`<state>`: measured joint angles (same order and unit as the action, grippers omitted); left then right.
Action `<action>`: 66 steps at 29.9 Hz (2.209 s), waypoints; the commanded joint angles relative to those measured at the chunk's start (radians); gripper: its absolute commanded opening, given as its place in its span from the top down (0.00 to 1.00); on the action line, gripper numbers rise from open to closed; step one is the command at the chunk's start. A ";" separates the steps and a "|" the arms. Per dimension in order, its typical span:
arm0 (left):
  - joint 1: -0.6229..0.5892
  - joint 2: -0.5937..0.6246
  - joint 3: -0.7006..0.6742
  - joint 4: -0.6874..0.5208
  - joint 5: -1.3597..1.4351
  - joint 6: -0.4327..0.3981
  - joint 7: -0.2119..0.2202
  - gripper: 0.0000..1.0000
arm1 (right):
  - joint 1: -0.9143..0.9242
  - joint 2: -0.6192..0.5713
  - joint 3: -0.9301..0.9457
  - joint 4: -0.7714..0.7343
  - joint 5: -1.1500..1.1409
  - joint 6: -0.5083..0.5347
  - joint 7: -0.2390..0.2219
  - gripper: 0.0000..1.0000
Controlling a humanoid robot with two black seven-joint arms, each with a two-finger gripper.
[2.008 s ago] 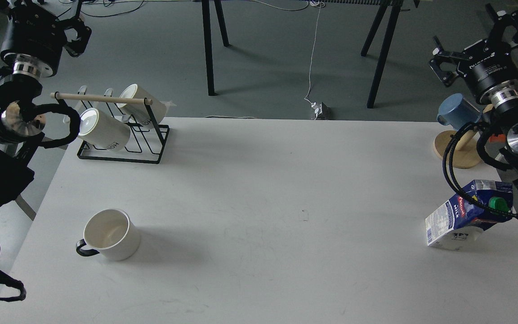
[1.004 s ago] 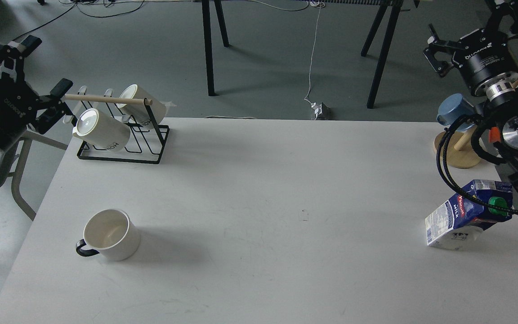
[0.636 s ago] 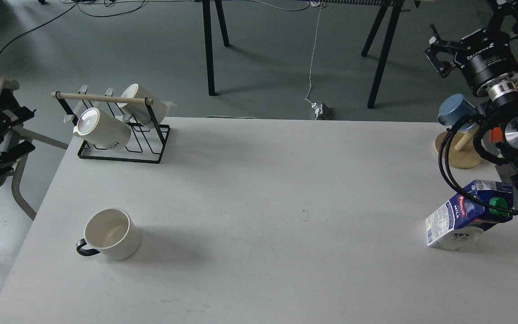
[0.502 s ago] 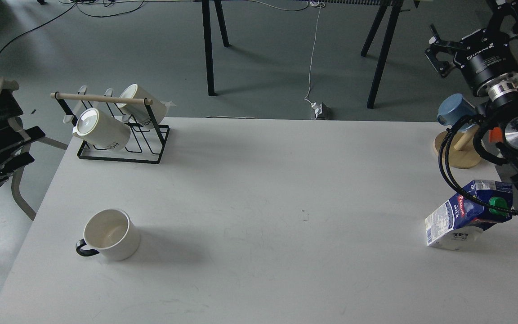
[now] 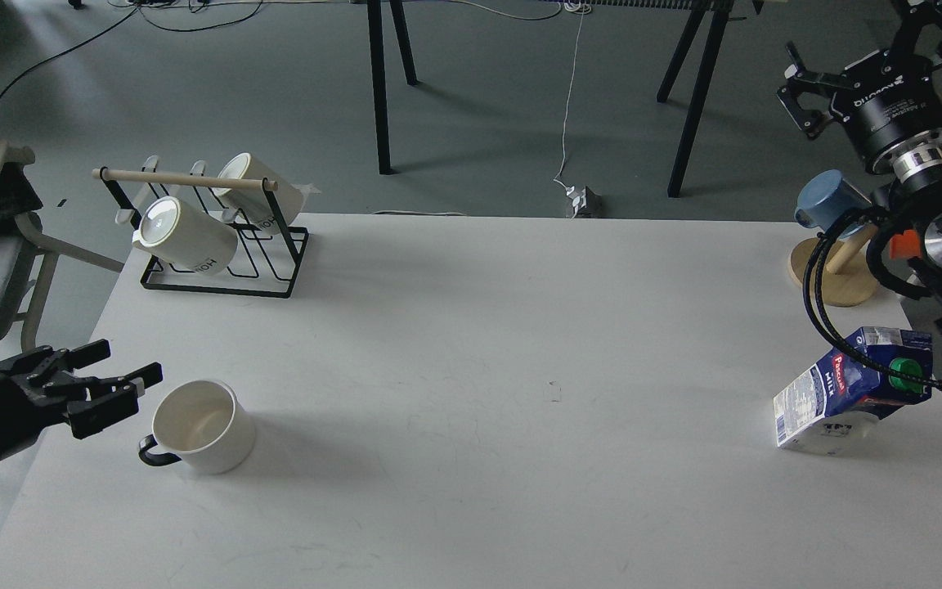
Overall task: Place cup and milk with both arms
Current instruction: 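Grasp the white mug rim with the left gripper, then carry the white mug toward the table center and set it down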
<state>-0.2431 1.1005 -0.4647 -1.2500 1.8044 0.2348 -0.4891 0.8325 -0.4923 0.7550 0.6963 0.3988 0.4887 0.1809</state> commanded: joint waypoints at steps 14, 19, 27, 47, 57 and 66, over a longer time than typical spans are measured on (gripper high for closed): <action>-0.008 -0.203 -0.006 0.234 0.216 0.054 0.000 0.50 | 0.004 -0.011 -0.002 -0.001 0.000 0.000 0.000 0.01; -0.008 -0.211 0.001 0.265 0.219 0.055 0.000 0.77 | 0.005 -0.012 -0.002 -0.001 0.000 0.000 0.000 0.01; -0.070 -0.206 -0.011 0.242 0.214 0.055 0.000 0.93 | 0.005 -0.014 -0.002 -0.003 0.000 0.000 0.000 0.01; -0.435 -0.528 0.001 -0.115 0.377 -0.489 0.075 0.96 | -0.001 -0.064 -0.002 0.006 -0.001 0.000 0.000 0.01; -0.426 -0.798 0.009 -0.048 0.377 -0.626 0.147 0.96 | -0.001 -0.100 0.001 0.020 0.000 0.000 0.000 0.01; -0.400 -0.858 0.066 0.024 0.377 -0.626 0.156 0.92 | -0.003 -0.103 0.001 0.022 0.000 0.000 0.000 0.01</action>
<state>-0.6643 0.2504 -0.4002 -1.2366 2.1818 -0.3925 -0.3393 0.8299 -0.5967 0.7563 0.7182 0.3989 0.4887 0.1810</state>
